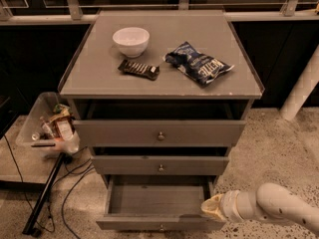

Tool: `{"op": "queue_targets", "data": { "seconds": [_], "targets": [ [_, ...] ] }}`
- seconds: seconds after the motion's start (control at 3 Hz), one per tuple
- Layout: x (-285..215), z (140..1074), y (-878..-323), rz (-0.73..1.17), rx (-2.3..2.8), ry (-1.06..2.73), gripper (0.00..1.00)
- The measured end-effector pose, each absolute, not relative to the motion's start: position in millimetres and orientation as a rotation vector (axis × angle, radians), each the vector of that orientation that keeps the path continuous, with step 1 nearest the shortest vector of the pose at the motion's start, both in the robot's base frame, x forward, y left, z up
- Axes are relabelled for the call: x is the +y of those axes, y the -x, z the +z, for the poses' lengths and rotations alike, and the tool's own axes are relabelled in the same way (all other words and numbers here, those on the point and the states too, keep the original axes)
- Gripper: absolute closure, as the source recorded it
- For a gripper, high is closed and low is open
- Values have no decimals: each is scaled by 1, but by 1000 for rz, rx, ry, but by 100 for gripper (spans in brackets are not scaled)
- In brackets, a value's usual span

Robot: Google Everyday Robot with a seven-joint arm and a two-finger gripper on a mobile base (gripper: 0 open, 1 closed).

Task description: Close bottom drawer

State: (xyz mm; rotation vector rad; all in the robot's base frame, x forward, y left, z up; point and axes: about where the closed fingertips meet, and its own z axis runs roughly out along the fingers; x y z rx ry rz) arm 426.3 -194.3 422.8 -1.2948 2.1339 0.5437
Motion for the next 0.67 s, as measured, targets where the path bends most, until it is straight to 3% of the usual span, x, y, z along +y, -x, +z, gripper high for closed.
{"op": "queue_targets", "data": {
  "seconds": [0.67],
  "targets": [
    [-186,366,-416,591,2225,1222,100]
  ]
}}
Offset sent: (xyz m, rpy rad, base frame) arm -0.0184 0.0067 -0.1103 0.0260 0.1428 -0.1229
